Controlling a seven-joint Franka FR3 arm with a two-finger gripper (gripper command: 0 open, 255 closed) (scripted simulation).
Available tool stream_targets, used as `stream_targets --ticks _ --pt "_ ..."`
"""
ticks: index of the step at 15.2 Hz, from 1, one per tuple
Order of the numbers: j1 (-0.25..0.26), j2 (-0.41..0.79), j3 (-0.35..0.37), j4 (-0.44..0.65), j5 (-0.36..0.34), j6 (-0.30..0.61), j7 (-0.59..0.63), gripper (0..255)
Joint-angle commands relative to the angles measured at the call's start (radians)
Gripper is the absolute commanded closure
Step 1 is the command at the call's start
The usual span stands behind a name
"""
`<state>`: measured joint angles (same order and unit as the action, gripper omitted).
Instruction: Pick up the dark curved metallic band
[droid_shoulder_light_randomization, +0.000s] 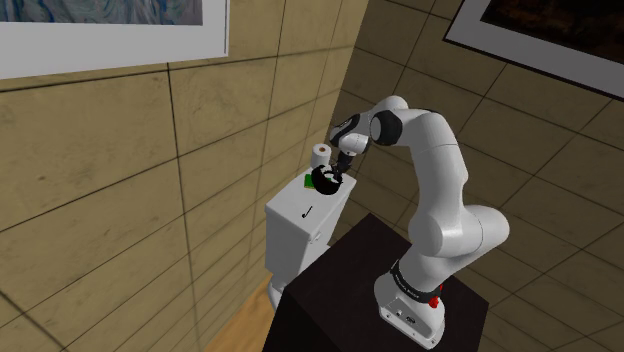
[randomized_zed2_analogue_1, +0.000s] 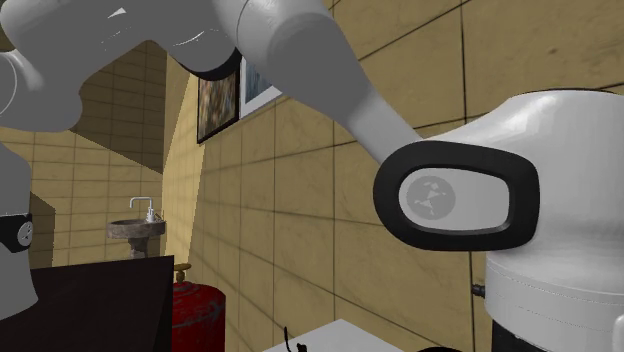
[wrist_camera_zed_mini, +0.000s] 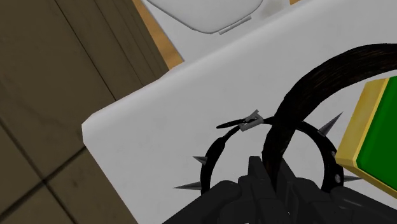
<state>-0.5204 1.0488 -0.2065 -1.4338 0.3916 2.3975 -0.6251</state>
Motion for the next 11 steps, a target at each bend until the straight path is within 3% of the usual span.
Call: stream_targets --ticks 1,11 --pt "0.0 0.0 0.0 0.0 0.0 0.0 0.0 255" --pt "0.015 -0.094 -0.017 -0.057 -0.012 -0.039 0.008 255"
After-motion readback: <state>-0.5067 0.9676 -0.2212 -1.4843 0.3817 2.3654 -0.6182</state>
